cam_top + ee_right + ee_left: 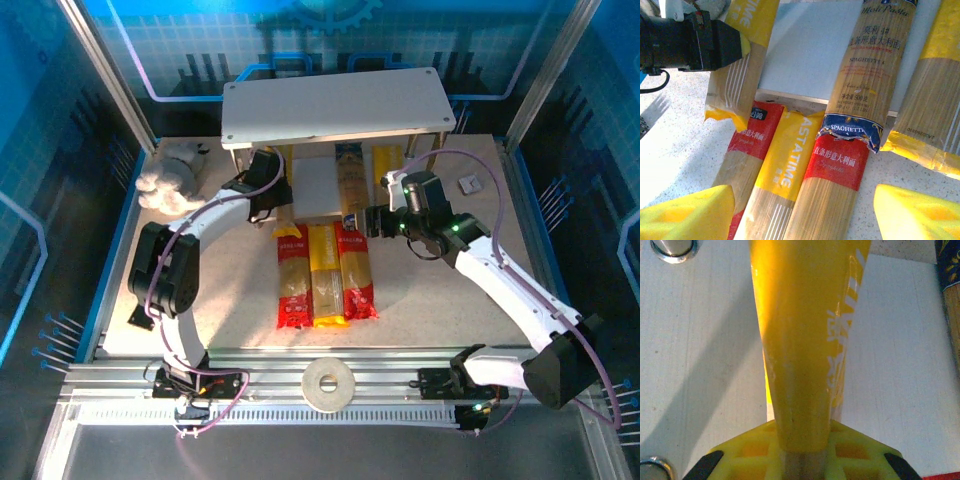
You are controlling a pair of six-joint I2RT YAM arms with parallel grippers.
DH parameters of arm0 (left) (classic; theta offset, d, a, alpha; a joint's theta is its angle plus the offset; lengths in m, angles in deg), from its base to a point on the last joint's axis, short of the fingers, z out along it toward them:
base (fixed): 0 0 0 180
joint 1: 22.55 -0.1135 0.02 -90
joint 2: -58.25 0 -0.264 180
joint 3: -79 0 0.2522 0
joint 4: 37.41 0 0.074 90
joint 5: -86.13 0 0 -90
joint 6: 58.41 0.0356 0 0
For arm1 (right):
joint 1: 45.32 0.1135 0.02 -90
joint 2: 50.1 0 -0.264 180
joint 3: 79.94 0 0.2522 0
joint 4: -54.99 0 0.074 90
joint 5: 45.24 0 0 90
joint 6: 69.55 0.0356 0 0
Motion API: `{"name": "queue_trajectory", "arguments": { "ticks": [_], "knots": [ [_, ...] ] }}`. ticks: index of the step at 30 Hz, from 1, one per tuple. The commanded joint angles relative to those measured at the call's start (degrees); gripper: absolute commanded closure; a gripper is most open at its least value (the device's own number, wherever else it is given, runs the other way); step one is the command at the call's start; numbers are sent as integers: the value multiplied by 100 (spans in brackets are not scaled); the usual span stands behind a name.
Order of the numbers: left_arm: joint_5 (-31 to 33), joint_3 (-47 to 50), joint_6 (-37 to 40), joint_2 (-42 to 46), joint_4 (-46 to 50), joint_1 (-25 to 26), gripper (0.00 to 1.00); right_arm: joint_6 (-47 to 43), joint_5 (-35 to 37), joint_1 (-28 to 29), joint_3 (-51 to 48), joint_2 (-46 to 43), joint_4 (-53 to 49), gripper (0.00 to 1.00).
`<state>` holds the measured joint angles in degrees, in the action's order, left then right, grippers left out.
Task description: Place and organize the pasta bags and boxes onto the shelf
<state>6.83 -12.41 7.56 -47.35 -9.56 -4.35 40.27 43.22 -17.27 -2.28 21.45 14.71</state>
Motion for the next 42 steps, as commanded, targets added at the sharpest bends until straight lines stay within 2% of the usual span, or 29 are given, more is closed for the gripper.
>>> {"name": "queue_trajectory", "arguments": {
  "ticks": [1,6,12,19,26,28,35,40,42],
  "knots": [
    [396,-310,50,-48,-690,-35,90,-57,54,-47,-78,-64,-96,26],
    [552,-373,89,-203,-642,-35,85,-56,57,-50,-73,-48,-105,26],
    [514,-430,133,-381,-537,-40,67,-52,70,-60,-83,-49,-141,26],
    [393,-450,223,-346,-539,-35,59,-4,49,-51,-103,-61,-144,26],
    [130,-239,363,113,-687,-35,51,18,-143,-50,-52,34,-252,24],
    [46,-193,390,266,-692,-35,34,23,-192,-22,-43,79,-335,24],
    [-308,129,509,883,-690,53,33,-57,-177,254,-84,243,-876,23],
    [-331,1018,366,1550,-778,444,34,178,-58,607,-376,533,-1073,23],
    [-312,1456,222,1859,-796,652,34,330,-44,755,-576,736,-928,19]
  ]
}}
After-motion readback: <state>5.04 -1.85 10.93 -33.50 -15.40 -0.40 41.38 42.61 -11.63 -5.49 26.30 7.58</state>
